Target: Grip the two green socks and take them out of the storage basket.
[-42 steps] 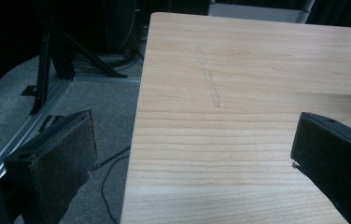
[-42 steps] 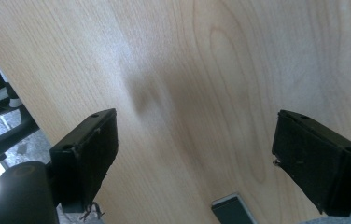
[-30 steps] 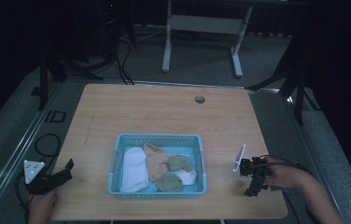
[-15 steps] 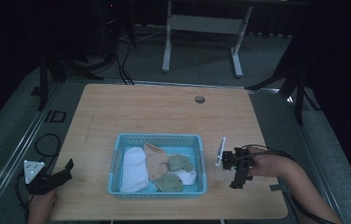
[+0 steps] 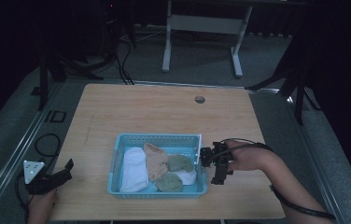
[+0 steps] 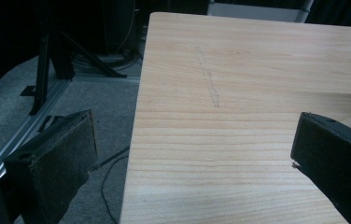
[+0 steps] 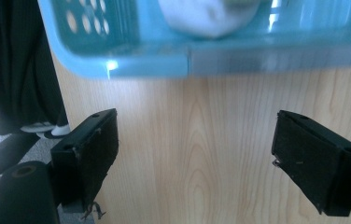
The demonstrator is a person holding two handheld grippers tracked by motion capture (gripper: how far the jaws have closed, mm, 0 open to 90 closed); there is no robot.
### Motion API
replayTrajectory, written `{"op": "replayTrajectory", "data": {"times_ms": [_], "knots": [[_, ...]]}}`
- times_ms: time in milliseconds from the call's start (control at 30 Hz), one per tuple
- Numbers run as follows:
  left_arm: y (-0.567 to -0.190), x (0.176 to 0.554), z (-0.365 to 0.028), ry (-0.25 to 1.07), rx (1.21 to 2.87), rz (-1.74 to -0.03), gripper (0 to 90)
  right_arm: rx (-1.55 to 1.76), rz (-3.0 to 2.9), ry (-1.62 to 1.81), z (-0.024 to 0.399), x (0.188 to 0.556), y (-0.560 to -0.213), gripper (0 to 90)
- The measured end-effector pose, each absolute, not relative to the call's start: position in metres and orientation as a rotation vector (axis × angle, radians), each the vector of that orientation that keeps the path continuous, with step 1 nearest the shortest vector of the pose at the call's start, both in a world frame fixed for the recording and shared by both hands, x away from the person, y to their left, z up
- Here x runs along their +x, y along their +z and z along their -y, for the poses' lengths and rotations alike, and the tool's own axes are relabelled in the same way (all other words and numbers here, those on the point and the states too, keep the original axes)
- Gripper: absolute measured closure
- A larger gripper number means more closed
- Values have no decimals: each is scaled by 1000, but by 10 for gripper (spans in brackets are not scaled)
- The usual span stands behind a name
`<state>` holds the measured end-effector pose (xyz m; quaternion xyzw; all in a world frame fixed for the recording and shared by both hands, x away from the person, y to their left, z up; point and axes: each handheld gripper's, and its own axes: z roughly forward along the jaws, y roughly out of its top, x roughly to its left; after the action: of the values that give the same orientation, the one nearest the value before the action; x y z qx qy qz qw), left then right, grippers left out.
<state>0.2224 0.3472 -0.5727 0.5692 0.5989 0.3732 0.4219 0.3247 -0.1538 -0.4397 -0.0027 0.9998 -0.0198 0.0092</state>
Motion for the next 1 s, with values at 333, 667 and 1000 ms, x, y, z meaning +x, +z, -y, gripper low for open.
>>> {"op": "replayTrajectory", "data": {"times_ms": [333, 667, 1000], "knots": [[-573, 222, -347, 931, 1424, -1497, 7, -110, -3117, -57, 112, 321, -436, 147], [-573, 223, -347, 929, 1423, -1498, 7, -252, -3113, 3, 83, 311, -438, 136], [-573, 223, -347, 929, 1430, -1498, 7, -302, -3093, -48, 68, 312, -459, 295]]}}
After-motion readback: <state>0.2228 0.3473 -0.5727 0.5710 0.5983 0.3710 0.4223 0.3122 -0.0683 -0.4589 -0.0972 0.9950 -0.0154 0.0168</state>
